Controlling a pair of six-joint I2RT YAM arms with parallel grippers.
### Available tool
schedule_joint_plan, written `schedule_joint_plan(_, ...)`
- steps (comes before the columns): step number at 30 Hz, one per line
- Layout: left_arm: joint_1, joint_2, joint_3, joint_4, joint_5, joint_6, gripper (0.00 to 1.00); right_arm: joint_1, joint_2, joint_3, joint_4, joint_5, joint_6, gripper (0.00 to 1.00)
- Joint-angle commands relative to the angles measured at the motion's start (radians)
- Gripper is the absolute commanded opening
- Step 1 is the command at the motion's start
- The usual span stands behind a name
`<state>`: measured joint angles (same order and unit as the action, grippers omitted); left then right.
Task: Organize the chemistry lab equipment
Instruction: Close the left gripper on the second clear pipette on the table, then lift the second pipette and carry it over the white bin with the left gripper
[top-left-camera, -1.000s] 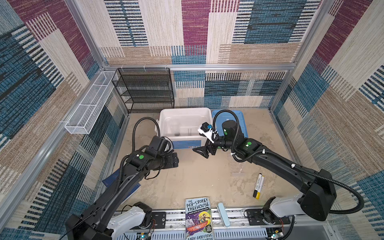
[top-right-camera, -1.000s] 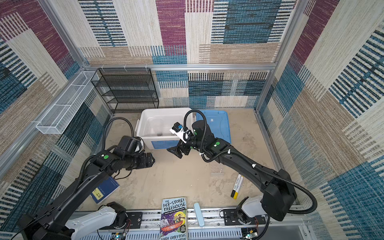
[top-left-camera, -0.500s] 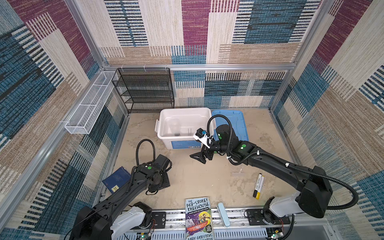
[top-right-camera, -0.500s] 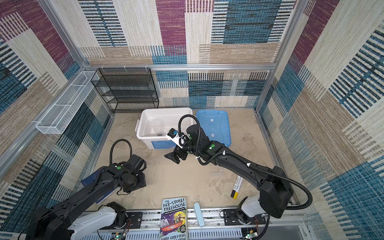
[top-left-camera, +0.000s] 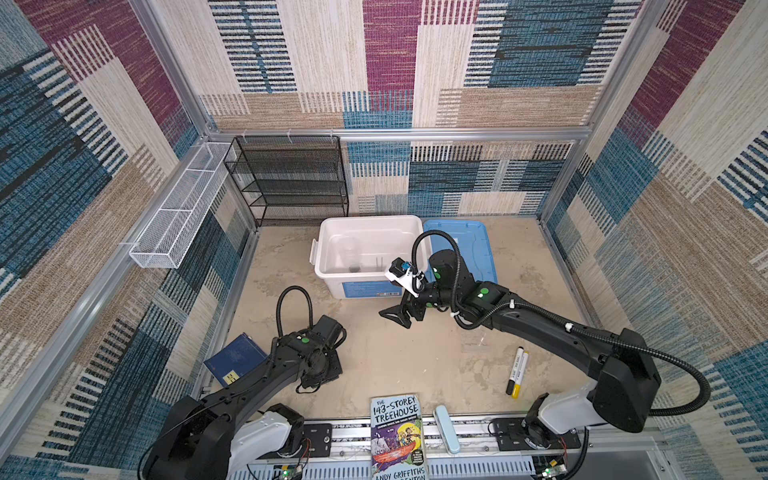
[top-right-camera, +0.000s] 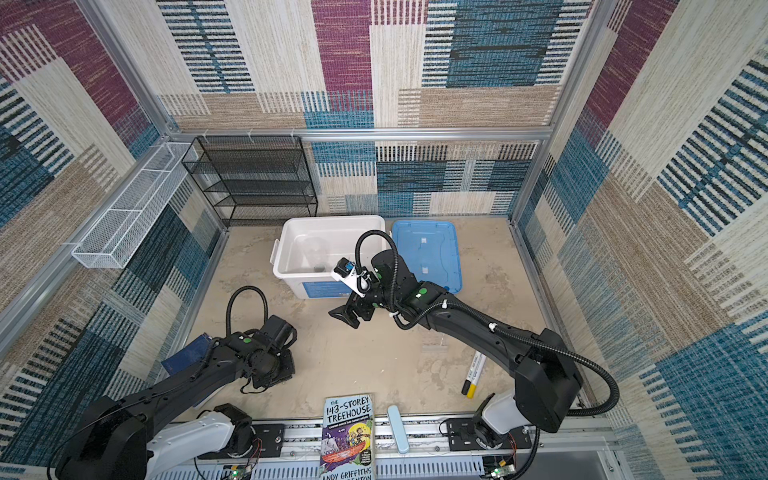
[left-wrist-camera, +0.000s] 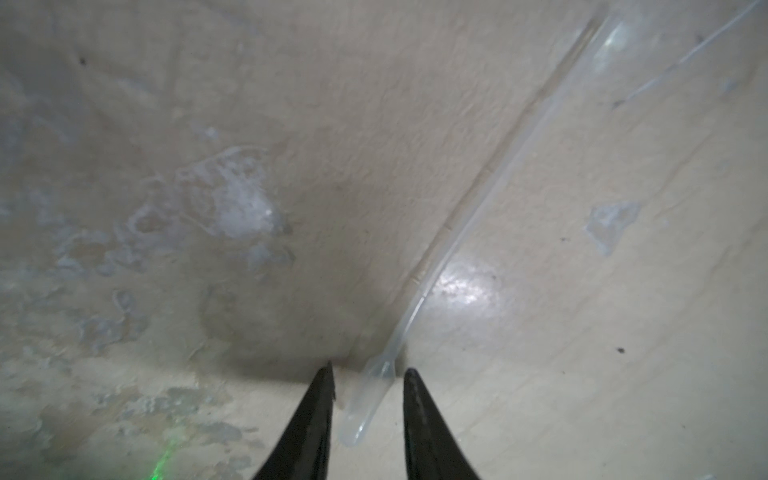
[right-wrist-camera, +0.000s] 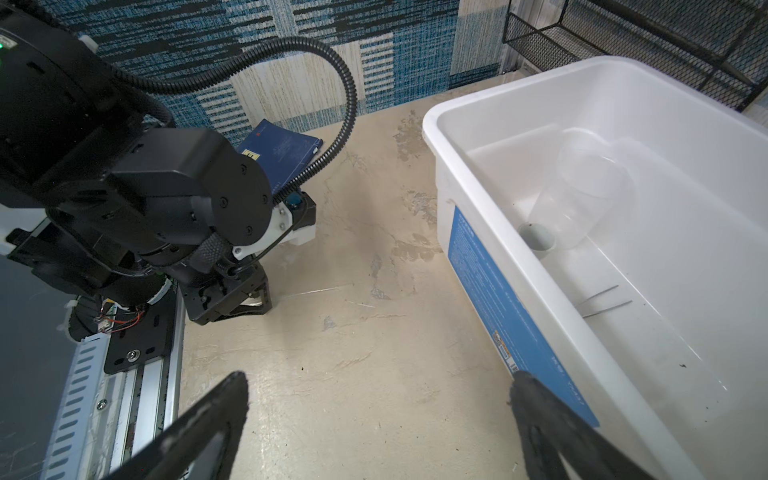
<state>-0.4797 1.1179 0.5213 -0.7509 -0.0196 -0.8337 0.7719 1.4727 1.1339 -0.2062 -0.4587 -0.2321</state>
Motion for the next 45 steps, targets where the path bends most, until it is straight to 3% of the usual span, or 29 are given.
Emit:
schedule_joint_plan(1,0.002,0.009,-0.003,0.016,-0.011,-0.004,0.31,0.003,0.017,0.004,0.002,-0.021,0.011,0.99)
schedule_joint_plan(15,0.001,0.03,0.009,0.028,0.006,-0.001,0.12,0.007,0.031,-0.003,0.013,-0.01,0.004,0.99)
schedule_joint_plan(19,0.001,0.023,0.018,0.025,0.009,-0.002,0.1,0.007,0.029,-0.003,0.017,-0.009,0.004,0.99)
schedule_joint_plan(22,0.001,0.02,0.032,0.023,0.015,-0.001,0.0,0.007,0.031,-0.004,0.023,-0.01,0.002,0.99)
schedule_joint_plan(27,0.001,0.008,0.056,0.007,0.027,-0.004,0.05,0.007,0.039,0.005,0.02,-0.015,0.002,0.99)
schedule_joint_plan(35,0.001,-0.142,0.272,-0.159,-0.081,0.034,0.05,0.005,-0.014,0.001,0.078,-0.035,0.022,0.99)
schedule_joint_plan(45,0.001,-0.056,0.631,-0.215,-0.143,0.182,0.05,-0.043,-0.057,0.026,0.161,-0.08,0.067,0.99)
